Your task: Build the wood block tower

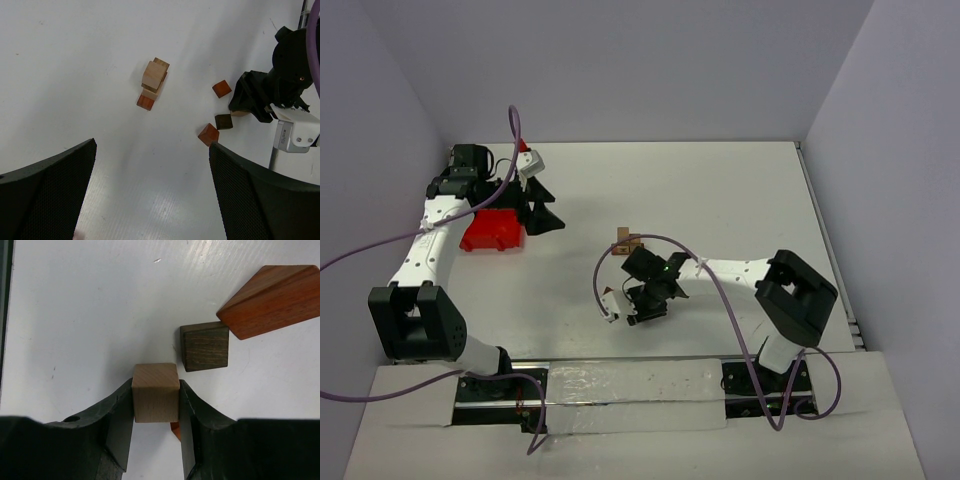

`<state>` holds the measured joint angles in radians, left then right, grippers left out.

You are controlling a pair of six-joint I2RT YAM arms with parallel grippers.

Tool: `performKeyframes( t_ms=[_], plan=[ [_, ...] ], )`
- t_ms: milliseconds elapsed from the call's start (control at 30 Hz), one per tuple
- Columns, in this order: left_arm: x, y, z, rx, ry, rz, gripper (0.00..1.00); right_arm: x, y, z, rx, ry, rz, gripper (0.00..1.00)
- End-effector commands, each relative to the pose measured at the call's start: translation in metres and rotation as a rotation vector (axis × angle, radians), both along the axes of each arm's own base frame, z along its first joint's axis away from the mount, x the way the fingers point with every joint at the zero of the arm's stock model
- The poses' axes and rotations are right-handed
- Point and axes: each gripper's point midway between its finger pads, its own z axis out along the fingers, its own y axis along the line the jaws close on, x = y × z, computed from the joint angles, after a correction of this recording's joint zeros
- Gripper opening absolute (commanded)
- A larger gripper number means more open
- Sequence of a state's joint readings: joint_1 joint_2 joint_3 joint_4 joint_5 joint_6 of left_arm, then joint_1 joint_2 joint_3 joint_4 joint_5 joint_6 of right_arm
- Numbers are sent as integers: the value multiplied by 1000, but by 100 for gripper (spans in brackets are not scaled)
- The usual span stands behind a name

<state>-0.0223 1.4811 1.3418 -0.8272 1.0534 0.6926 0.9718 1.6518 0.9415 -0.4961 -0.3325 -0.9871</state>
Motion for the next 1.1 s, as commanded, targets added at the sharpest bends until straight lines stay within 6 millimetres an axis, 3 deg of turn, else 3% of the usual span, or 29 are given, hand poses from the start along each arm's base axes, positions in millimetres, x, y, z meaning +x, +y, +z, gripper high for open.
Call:
performKeyframes(
  t_ms=[0,200,267,400,600,867,1067],
  plan=[
    [4,-2,19,-32,-64,-26,99,13,12,45,93,-42,-24,18],
    [10,-2,22,-31,-71,-12,99,87,-7,100,160,23,-232,14],
    [14,-1,23,-27,-67,-2,99,117,-17,112,151,10,-300,13],
    [21,0,24,-17,-65,23,99,152,-22,130,123,-60,-372,14],
    [26,0,22,-17,-46,37,99,171,-16,131,116,-19,-454,14],
    [30,1,23,-17,-39,41,99,177,-14,108,69,19,-486,14],
    [30,1,18,-16,-25,49,99,181,-11,102,79,13,-496,16]
  ],
)
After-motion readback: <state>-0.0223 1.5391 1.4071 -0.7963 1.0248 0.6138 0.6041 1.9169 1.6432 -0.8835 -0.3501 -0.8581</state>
